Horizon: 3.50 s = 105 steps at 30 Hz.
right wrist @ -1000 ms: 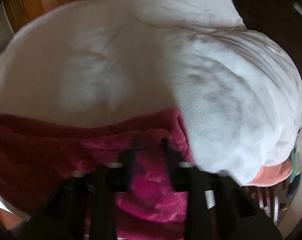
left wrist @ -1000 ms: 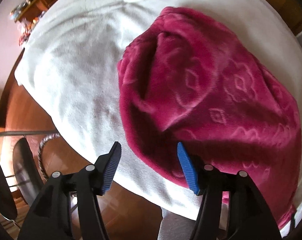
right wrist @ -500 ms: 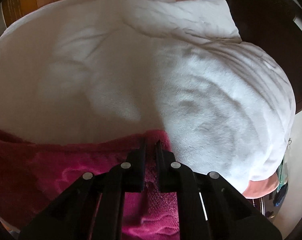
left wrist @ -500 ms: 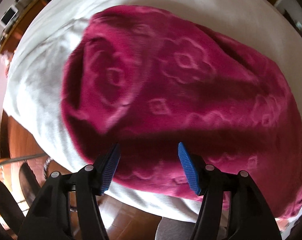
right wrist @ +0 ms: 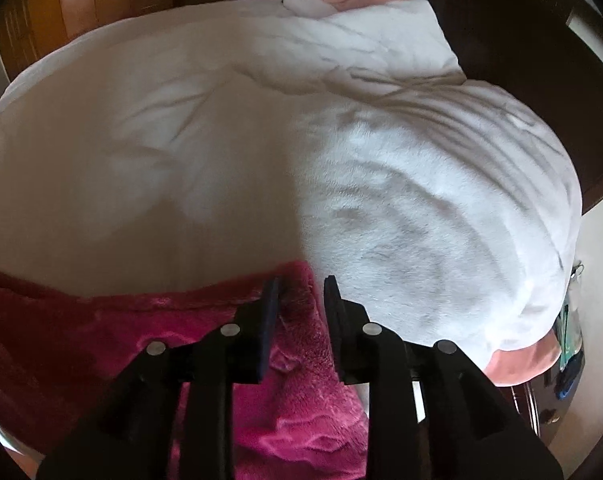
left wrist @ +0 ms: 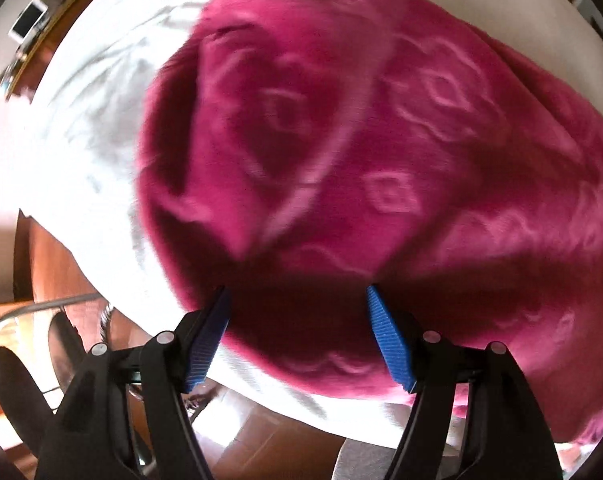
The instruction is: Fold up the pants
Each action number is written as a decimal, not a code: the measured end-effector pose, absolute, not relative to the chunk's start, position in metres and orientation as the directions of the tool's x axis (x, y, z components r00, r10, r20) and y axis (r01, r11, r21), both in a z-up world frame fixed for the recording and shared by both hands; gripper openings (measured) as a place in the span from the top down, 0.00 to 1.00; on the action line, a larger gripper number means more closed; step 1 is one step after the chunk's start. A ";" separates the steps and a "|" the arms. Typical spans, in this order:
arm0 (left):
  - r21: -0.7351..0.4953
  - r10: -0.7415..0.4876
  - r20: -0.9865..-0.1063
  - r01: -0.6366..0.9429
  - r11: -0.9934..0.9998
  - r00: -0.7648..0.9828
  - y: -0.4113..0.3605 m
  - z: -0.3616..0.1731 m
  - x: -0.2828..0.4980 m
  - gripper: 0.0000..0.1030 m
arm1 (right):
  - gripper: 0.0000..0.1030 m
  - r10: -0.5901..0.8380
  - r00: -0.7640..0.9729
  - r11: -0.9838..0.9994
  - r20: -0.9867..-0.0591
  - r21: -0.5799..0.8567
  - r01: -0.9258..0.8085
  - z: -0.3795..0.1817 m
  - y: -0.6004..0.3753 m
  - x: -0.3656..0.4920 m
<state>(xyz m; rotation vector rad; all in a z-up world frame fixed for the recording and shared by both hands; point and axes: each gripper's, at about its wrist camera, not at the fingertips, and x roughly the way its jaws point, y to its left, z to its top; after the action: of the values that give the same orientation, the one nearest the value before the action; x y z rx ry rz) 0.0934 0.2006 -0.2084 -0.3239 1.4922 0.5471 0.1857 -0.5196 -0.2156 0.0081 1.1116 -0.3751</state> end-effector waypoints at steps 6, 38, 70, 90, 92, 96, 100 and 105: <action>0.140 0.165 -0.986 -0.592 0.794 -0.013 0.239 -0.195 0.068 0.33 | 0.76 -0.301 0.422 0.931 -0.855 -0.168 0.325 -0.193 -0.509 0.171; 0.087 0.097 -0.995 -0.370 0.925 0.007 0.391 -0.246 0.135 0.21 | 0.65 -0.098 0.289 0.980 -0.952 -0.042 0.196 -0.232 -0.208 0.188; 0.177 0.170 -0.943 -0.002 0.984 0.285 0.161 -0.141 0.167 0.21 | 0.38 -0.103 0.290 0.491 -0.952 0.205 0.847 -0.262 -0.511 0.004; 0.159 0.135 -0.931 0.042 0.986 0.340 0.017 -0.107 0.150 0.21 | 0.23 0.143 0.417 0.508 -0.898 0.428 0.748 -0.317 -0.574 0.019; 0.141 0.125 -0.937 0.026 0.990 0.328 0.017 -0.108 0.149 0.21 | 0.24 0.169 0.424 0.490 -0.889 0.450 0.747 -0.321 -0.578 0.021; 0.073 0.077 -0.954 -0.027 0.997 0.288 0.023 -0.114 0.151 0.21 | 0.44 0.184 0.431 0.524 -0.884 0.459 0.718 -0.314 -0.578 0.026; 0.040 0.054 -0.966 -0.062 0.997 0.254 0.027 -0.124 0.154 0.21 | 0.73 0.161 0.416 0.606 -0.895 0.422 0.674 -0.295 -0.568 0.028; 0.030 0.042 -0.971 -0.052 0.998 0.236 0.022 -0.132 0.161 0.21 | 0.85 0.150 0.445 0.681 -0.883 0.419 0.601 -0.261 -0.557 0.027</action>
<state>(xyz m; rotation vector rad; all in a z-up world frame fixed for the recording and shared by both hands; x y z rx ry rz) 0.1610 0.0223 -0.1324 -0.0090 1.3313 0.0642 0.0268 -0.5566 -0.2613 0.8071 1.0989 -0.3206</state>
